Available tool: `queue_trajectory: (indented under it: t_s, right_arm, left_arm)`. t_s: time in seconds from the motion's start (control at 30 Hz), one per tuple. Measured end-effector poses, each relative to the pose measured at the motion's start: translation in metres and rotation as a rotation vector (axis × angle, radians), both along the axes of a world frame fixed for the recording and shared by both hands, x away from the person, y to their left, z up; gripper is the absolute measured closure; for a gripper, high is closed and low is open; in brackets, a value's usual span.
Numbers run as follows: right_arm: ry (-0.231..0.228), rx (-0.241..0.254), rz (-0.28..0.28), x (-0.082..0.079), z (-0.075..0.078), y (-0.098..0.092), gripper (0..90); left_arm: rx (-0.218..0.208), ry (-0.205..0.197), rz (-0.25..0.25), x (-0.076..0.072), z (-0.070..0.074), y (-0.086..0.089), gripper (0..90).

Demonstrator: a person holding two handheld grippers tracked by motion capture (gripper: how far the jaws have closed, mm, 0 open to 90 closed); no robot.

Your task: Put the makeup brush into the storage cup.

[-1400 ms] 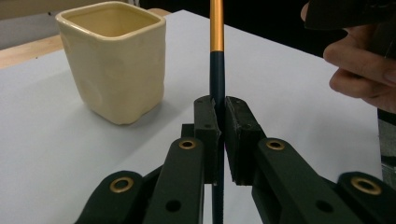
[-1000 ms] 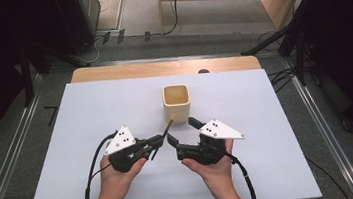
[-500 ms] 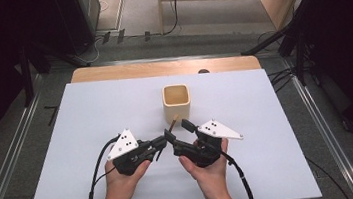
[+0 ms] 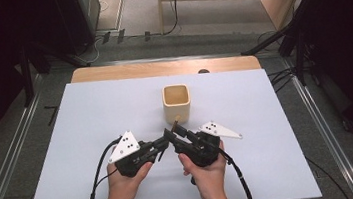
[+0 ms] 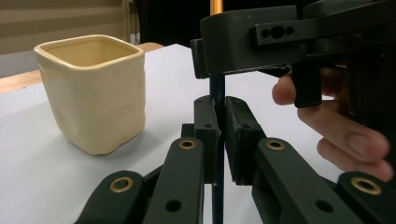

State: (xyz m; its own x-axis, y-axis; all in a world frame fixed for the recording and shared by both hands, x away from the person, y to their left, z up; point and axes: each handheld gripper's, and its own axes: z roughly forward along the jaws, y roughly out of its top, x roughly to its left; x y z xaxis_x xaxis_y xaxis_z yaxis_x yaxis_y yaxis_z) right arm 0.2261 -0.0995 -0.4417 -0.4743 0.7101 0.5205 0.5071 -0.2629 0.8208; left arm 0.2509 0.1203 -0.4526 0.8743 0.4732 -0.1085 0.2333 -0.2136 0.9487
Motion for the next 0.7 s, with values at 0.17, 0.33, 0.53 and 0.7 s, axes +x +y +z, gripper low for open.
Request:
queue_trajectory:
  t_s: [0.17, 0.33, 0.53, 0.7]
  right_arm:
    - [0.013, 0.042, -0.011, 0.0010, -0.0027, -0.0024, 64.4]
    - [0.034, 0.082, -0.008, 0.0026, -0.0054, -0.0032, 67.6]
    - [0.043, 0.109, -0.003, 0.0027, -0.0068, -0.0023, 73.0]
    - [0.060, 0.127, 0.007, 0.0028, -0.0081, -0.0015, 77.8]
  left_arm:
    - [-0.002, -0.004, -0.004, -0.0009, 0.0000, -0.0014, 84.9]
    - [0.004, -0.007, -0.008, -0.0018, -0.0009, -0.0029, 84.9]
    - [0.006, -0.009, -0.008, -0.0019, -0.0010, -0.0029, 84.9]
    - [0.006, -0.009, -0.007, -0.0016, -0.0013, -0.0027, 84.9]
